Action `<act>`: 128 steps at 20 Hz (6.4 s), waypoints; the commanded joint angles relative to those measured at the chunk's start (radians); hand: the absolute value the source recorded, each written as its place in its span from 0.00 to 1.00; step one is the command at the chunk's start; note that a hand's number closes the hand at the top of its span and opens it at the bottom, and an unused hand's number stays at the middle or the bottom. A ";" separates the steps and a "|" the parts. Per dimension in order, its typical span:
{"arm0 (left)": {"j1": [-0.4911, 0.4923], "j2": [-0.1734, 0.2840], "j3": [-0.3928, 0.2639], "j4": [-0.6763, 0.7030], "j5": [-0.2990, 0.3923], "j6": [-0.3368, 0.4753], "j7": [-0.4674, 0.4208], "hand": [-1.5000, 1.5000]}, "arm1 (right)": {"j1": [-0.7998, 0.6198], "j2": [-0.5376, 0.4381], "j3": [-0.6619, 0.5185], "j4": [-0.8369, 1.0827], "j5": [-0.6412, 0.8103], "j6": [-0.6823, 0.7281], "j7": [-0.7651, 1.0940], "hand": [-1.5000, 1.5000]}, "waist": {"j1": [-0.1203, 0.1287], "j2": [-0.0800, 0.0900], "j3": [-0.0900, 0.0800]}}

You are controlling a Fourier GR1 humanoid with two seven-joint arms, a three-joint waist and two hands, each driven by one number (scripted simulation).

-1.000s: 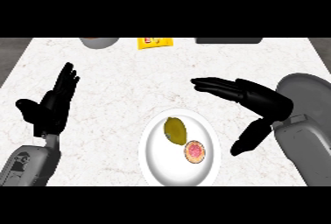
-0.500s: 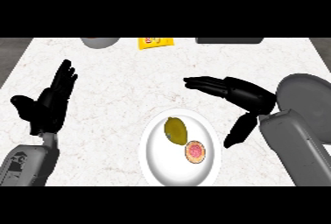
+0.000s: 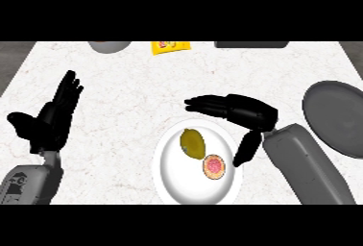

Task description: Pick the lemon from the plate and place it in the pan

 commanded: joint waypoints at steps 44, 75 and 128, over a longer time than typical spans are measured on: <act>0.018 -0.092 0.087 -0.047 -0.103 -0.073 0.034 0.50 | -0.012 0.228 0.060 0.255 0.575 -0.182 -0.113 1.00 | -0.001 0.000 0.000; 0.012 -0.064 0.108 -0.048 -0.097 -0.096 0.051 0.50 | 0.402 0.231 -0.343 -0.879 0.464 -0.241 0.965 1.00 | -0.009 -0.001 0.000; 0.000 -0.113 0.101 -0.028 -0.128 -0.075 0.023 0.50 | 0.041 -0.481 -1.228 1.047 -0.139 -0.244 -0.258 0.00 | -0.009 -0.001 0.001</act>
